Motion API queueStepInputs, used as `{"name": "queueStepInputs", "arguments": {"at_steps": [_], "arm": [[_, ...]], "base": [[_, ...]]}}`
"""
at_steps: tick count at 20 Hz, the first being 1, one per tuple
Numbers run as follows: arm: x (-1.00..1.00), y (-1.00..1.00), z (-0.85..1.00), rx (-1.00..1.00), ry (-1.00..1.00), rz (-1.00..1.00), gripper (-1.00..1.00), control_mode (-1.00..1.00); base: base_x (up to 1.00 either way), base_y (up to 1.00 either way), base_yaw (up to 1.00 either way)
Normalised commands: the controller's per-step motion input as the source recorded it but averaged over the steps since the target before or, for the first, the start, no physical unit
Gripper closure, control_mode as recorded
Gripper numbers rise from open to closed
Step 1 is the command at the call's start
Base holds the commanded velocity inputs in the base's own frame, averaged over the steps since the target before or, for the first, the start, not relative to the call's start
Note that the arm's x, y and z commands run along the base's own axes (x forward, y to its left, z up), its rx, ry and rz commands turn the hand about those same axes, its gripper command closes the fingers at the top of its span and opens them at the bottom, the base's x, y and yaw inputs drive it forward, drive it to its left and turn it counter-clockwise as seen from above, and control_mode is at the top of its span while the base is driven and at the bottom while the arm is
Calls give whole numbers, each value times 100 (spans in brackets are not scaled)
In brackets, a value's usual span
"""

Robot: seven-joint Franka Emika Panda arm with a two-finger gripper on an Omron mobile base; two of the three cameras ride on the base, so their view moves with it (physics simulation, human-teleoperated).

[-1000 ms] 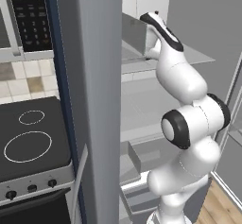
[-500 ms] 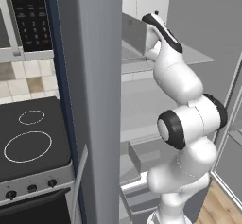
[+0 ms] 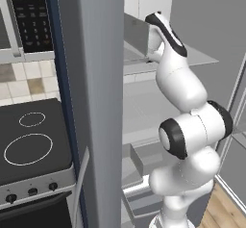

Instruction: Place the liquor and beer on the top shelf of the fridge to keep them out of children's reach, and place the bell pepper on lower shelves for easy access.

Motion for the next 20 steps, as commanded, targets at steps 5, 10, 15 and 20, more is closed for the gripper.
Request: {"name": "queueStepInputs", "arguments": {"at_steps": [5, 10, 15, 20], "arm": [[-31, -28, 21, 0, 1, -1, -100, -100], [-51, -27, 10, 0, 4, -1, -100, -100], [-68, -29, 5, 0, 9, 0, -100, -100], [-76, -34, 6, -2, 14, 0, -100, -100]], "base": [[0, 0, 0], [0, 0, 0], [0, 0, 0], [0, 0, 0]]}}
